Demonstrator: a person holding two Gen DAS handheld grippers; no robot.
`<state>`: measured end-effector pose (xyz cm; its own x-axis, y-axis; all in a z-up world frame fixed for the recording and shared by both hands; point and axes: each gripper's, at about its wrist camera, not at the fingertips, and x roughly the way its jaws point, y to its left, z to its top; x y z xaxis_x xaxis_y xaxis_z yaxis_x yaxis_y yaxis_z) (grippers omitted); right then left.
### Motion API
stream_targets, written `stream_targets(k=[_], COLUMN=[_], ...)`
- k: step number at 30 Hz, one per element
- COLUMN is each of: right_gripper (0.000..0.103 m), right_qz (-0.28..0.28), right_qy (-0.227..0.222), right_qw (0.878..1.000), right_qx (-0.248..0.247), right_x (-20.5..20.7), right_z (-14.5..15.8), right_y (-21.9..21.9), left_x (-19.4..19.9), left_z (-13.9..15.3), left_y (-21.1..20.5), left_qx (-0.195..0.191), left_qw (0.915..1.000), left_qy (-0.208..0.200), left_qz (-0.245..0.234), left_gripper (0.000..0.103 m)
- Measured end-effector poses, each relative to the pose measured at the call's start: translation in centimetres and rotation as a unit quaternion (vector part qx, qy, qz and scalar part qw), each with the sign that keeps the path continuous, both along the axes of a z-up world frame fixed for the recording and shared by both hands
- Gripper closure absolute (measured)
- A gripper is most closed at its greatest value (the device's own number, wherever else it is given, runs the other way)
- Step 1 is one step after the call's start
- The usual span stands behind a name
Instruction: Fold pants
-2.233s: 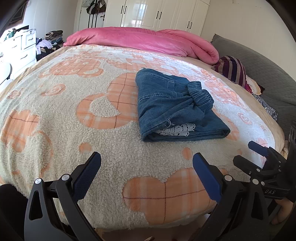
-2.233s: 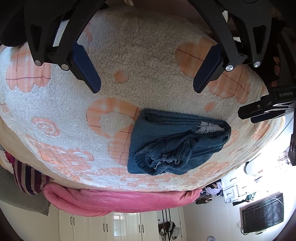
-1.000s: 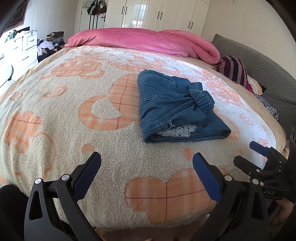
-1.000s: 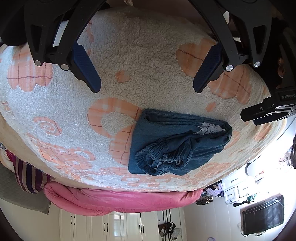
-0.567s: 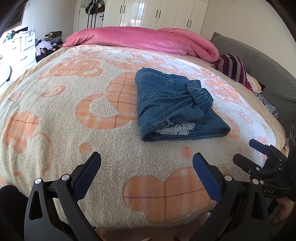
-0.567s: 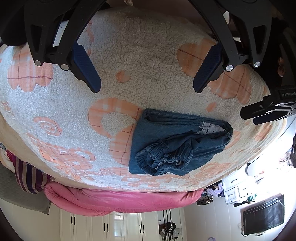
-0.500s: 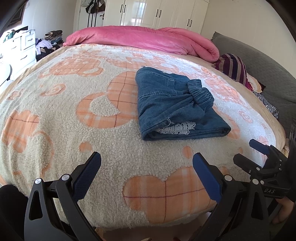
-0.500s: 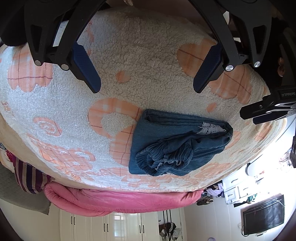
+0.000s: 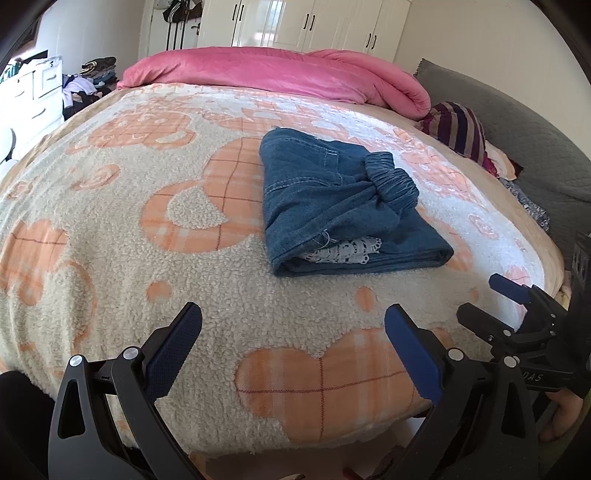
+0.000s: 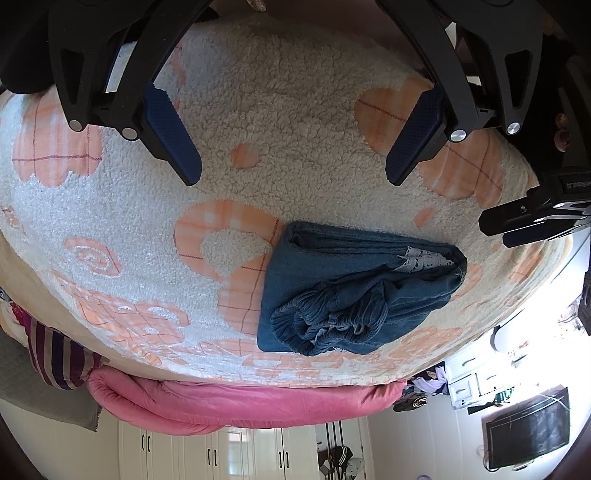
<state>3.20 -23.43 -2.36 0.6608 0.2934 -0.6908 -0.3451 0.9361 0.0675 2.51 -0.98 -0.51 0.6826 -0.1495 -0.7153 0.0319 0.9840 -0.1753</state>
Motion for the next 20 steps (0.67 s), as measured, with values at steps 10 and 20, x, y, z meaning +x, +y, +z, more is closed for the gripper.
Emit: stream_targets(k=[10, 20], right_gripper=[0.009, 0.009], right_qz=[-0.023, -0.253], right_qy=[0.005, 0.064], right_qw=[1.000, 0.965], right_qx=[0.001, 0.025], right_x=[2.6, 16.4], right_z=[0.7, 1.1], right_y=[-2.7, -21.7], left_x=[1.4, 11.3], left_z=[0.6, 0.7], left_y=[2.8, 18.5], left_qx=[-0.018, 0.058], left_qw=[0.9996, 0.9734], left_qy=[0.007, 0.062], left_qz=[0.022, 0.213], left_gripper=[0.004, 0.004])
